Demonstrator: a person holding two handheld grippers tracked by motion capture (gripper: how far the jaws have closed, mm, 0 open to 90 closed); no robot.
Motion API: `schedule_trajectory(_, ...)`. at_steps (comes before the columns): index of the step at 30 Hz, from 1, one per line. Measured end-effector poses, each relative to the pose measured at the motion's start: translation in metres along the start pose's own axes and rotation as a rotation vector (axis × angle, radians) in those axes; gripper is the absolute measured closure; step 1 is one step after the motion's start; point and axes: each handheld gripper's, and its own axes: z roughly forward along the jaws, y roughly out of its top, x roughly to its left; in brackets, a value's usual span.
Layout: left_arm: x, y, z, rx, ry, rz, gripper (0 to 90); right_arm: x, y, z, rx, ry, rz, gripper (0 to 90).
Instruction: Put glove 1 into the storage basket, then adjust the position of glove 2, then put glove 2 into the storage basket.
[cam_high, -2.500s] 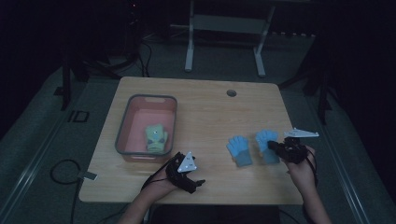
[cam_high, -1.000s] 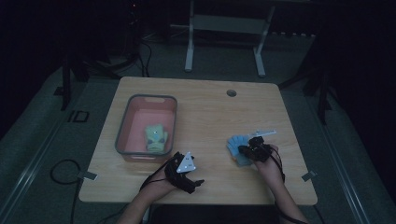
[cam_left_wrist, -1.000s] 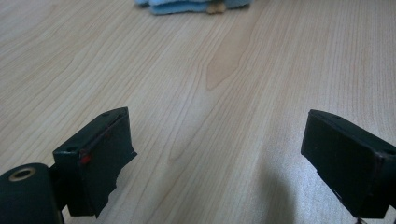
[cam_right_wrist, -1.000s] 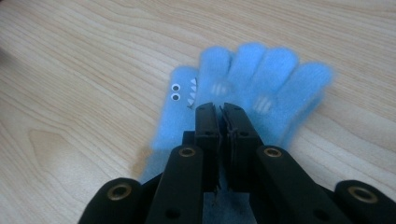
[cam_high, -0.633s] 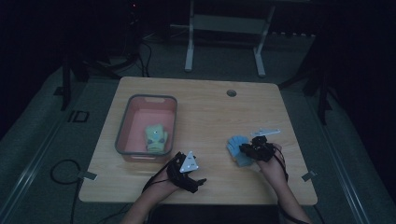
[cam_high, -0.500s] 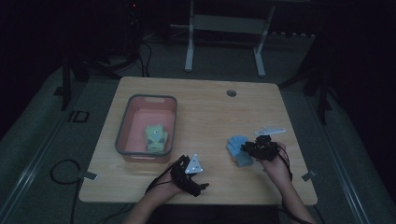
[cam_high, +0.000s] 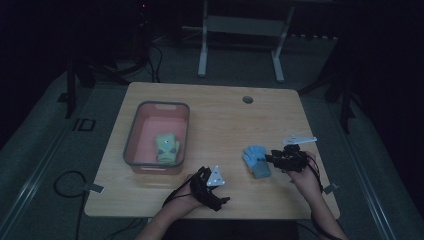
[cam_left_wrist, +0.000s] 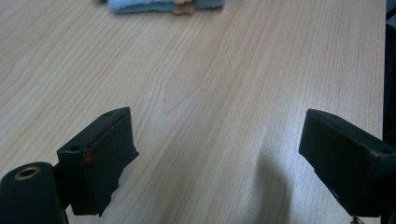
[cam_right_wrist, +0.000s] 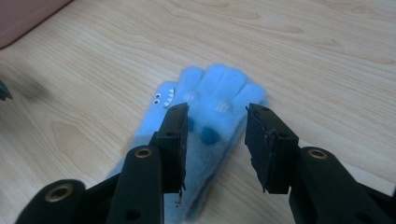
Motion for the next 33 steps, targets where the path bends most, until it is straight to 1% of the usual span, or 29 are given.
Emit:
schedule_trajectory(1, 0.001, 0.003, 0.000, -0.020, -0.010, -0.003, 10.6, -0.001, 0.000, -0.002, -0.004, -0.001, 0.002, 58.7)
schedule_trajectory(3, 0.000, 0.004, 0.001, -0.024, -0.003, 0.003, 10.7, -0.002, 0.002, -0.006, -0.015, 0.000, 0.000, 58.0)
schedule_trajectory(6, 0.000, 0.006, 0.001, -0.024, 0.000, 0.001, 10.7, -0.002, 0.002, -0.007, -0.019, -0.003, -0.007, 57.9)
schedule_trajectory(9, -0.001, 0.008, 0.003, -0.021, -0.005, 0.013, 11.5, -0.003, 0.002, -0.009, -0.022, -0.006, -0.006, 57.7)
schedule_trajectory(11, -0.001, 0.011, 0.005, -0.021, -0.009, 0.010, 11.5, -0.004, 0.002, -0.009, -0.026, 0.001, 0.002, 57.6)
schedule_trajectory(15, 0.000, 0.018, 0.013, -0.022, -0.013, 0.029, 11.5, -0.008, 0.005, -0.009, -0.021, 0.000, 0.001, 56.6)
schedule_trajectory(17, 0.000, 0.023, 0.017, -0.025, -0.011, 0.045, 11.7, -0.010, 0.006, -0.009, -0.025, 0.001, 0.002, 55.8)
schedule_trajectory(21, 0.001, 0.034, 0.025, -0.031, -0.025, 0.068, 14.2, -0.016, 0.011, -0.006, -0.019, 0.016, 0.011, 54.0)
schedule_trajectory(23, 0.000, 0.040, 0.029, -0.032, -0.045, 0.090, 15.0, -0.019, 0.014, -0.003, -0.015, 0.027, 0.003, 53.7)
schedule_trajectory(24, -0.001, 0.045, 0.031, -0.023, -0.039, 0.106, 15.5, -0.019, 0.015, -0.002, -0.012, 0.034, 0.001, 53.9)
schedule_trajectory(27, -0.001, 0.054, 0.038, -0.029, -0.035, 0.126, 15.6, -0.021, 0.018, 0.005, -0.005, 0.063, -0.008, 52.8)
schedule_trajectory(29, -0.002, 0.061, 0.043, -0.040, -0.026, 0.148, 15.5, -0.022, 0.020, 0.012, 0.008, 0.068, -0.014, 52.2)
schedule_trajectory(30, -0.002, 0.061, 0.043, -0.040, -0.026, 0.148, 15.6, -0.022, 0.020, 0.012, 0.008, 0.068, -0.014, 52.2)
schedule_trajectory(31, -0.004, 0.070, 0.049, -0.051, -0.029, 0.181, 15.6, -0.023, 0.021, 0.016, 0.014, 0.073, -0.015, 51.3)
schedule_trajectory(32, -0.005, 0.074, 0.052, -0.047, -0.027, 0.193, 15.6, -0.025, 0.023, 0.023, 0.027, 0.081, -0.017, 50.7)
schedule_trajectory(33, -0.006, 0.078, 0.055, -0.046, -0.032, 0.197, 15.6, -0.025, 0.024, 0.026, 0.030, 0.079, -0.018, 50.3)
